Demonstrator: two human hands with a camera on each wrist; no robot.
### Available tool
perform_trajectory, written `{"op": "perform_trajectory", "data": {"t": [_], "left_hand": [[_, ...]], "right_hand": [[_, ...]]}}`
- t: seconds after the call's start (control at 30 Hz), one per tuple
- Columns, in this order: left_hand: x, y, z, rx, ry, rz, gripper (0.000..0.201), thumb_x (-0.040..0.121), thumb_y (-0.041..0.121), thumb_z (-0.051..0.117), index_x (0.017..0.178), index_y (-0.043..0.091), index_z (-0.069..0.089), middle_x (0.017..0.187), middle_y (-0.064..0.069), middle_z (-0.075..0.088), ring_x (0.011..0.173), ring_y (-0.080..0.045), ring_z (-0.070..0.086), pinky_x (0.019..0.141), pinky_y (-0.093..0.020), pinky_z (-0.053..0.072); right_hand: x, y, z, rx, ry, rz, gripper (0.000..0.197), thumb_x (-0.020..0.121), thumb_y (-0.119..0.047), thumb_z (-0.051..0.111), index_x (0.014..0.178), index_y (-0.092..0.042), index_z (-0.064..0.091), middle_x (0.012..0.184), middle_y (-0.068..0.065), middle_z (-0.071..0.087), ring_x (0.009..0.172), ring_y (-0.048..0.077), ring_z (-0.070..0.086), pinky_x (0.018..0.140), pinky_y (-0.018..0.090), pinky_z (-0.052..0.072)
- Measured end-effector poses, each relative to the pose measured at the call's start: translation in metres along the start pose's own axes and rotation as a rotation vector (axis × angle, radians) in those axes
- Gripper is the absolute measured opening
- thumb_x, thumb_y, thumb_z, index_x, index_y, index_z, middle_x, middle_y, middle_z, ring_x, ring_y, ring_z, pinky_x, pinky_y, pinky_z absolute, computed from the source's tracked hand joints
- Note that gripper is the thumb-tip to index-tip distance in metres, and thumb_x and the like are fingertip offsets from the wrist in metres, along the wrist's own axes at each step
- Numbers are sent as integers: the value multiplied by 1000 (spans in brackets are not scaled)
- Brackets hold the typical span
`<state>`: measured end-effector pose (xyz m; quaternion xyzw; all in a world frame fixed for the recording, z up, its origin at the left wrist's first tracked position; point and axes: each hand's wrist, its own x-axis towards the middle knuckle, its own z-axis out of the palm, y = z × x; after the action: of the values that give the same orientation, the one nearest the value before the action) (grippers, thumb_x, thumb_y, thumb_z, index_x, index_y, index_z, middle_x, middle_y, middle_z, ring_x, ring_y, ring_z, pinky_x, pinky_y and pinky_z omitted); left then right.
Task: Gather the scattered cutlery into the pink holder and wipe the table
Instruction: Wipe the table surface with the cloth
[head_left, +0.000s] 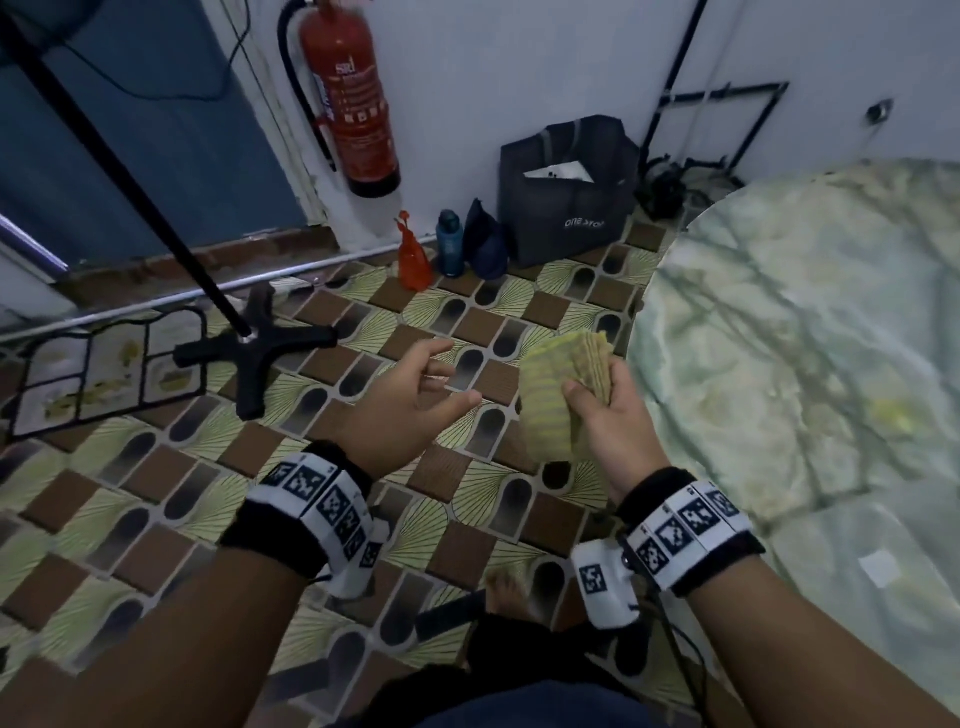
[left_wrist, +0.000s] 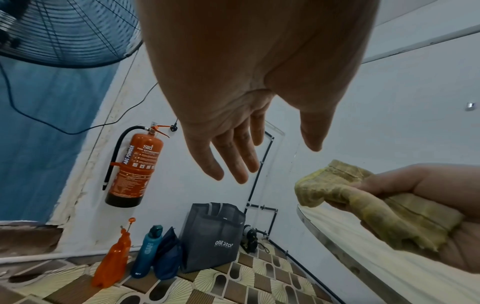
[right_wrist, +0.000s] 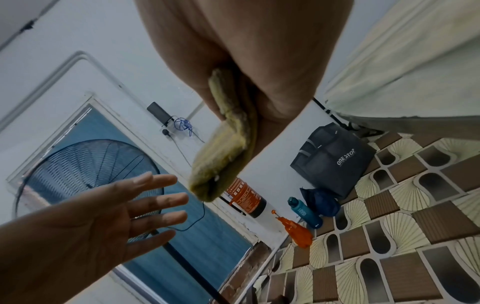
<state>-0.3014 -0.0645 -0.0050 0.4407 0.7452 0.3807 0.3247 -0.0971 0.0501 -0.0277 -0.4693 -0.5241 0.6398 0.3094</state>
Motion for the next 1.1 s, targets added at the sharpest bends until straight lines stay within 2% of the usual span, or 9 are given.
{"op": "perform_trajectory", "data": {"t": [0.3, 0.43, 0.57, 0.7, 0.77, 0.9, 0.97, 1.03, 1.1], "left_hand": [[96, 31, 14, 53, -158, 64, 69, 85, 43, 76, 145, 28, 46, 123, 13, 60, 114, -1, 57, 98, -28, 50], [148, 42, 24, 78, -256, 133, 72, 86, 43, 76, 147, 27, 43, 124, 12, 59, 113, 1, 57, 97, -23, 47], [210, 52, 31, 67, -394, 204, 69, 86, 44, 77, 146, 30, 44, 124, 15, 59, 116, -2, 59, 102, -34, 51], [267, 63, 34, 112, -523, 298, 69, 84, 48, 76, 144, 32, 45, 121, 19, 59, 115, 1, 58, 102, -37, 51], [292, 72, 38, 136, -618, 364, 69, 85, 48, 75, 144, 32, 44, 124, 15, 60, 115, 1, 57, 103, -38, 51], [335, 93, 61, 176, -787, 441, 69, 86, 44, 76, 145, 29, 45, 125, 8, 60, 116, -4, 58, 104, -40, 50], [351, 105, 80, 185, -869, 463, 69, 86, 44, 76, 145, 29, 44, 124, 9, 59, 115, -4, 57, 104, -41, 50], [363, 119, 102, 207, -931, 506, 69, 86, 42, 77, 145, 29, 44, 124, 8, 59, 115, -6, 57, 103, -40, 50], [374, 133, 125, 243, -976, 561, 70, 86, 41, 77, 146, 27, 44, 125, 6, 59, 115, -8, 58, 103, -38, 50]], "right_hand": [[52, -20, -26, 19, 120, 8, 23, 95, -25, 64, 113, -39, 60, 112, -2, 72, 106, 22, 69, 97, 55, 54], [79, -26, -36, 119, 225, 25, 20, 102, -11, 57, 115, -25, 58, 104, 0, 71, 94, 18, 70, 78, 39, 61], [105, -38, -39, 171, 363, 18, 21, 102, -5, 55, 114, -22, 58, 102, 2, 71, 85, 9, 71, 71, 28, 60], [127, -46, -31, 208, 521, 34, 22, 102, -7, 56, 115, -24, 58, 108, 6, 71, 98, 22, 71, 81, 42, 61], [134, -50, -28, 227, 609, 34, 22, 102, -8, 57, 115, -25, 58, 108, 5, 71, 100, 25, 71, 82, 42, 61], [140, -58, -35, 271, 766, 21, 19, 103, -4, 54, 109, -21, 56, 93, -4, 70, 78, 5, 71, 61, 21, 56], [144, -59, -44, 260, 847, 32, 20, 103, -8, 56, 108, -27, 56, 97, -6, 70, 90, 12, 71, 69, 25, 58], [147, -58, -54, 258, 936, 51, 20, 102, -12, 58, 110, -30, 57, 107, 0, 70, 102, 21, 69, 86, 40, 60], [149, -54, -68, 274, 1016, 62, 21, 101, -13, 59, 112, -32, 58, 111, 2, 70, 105, 21, 68, 94, 48, 57]]}}
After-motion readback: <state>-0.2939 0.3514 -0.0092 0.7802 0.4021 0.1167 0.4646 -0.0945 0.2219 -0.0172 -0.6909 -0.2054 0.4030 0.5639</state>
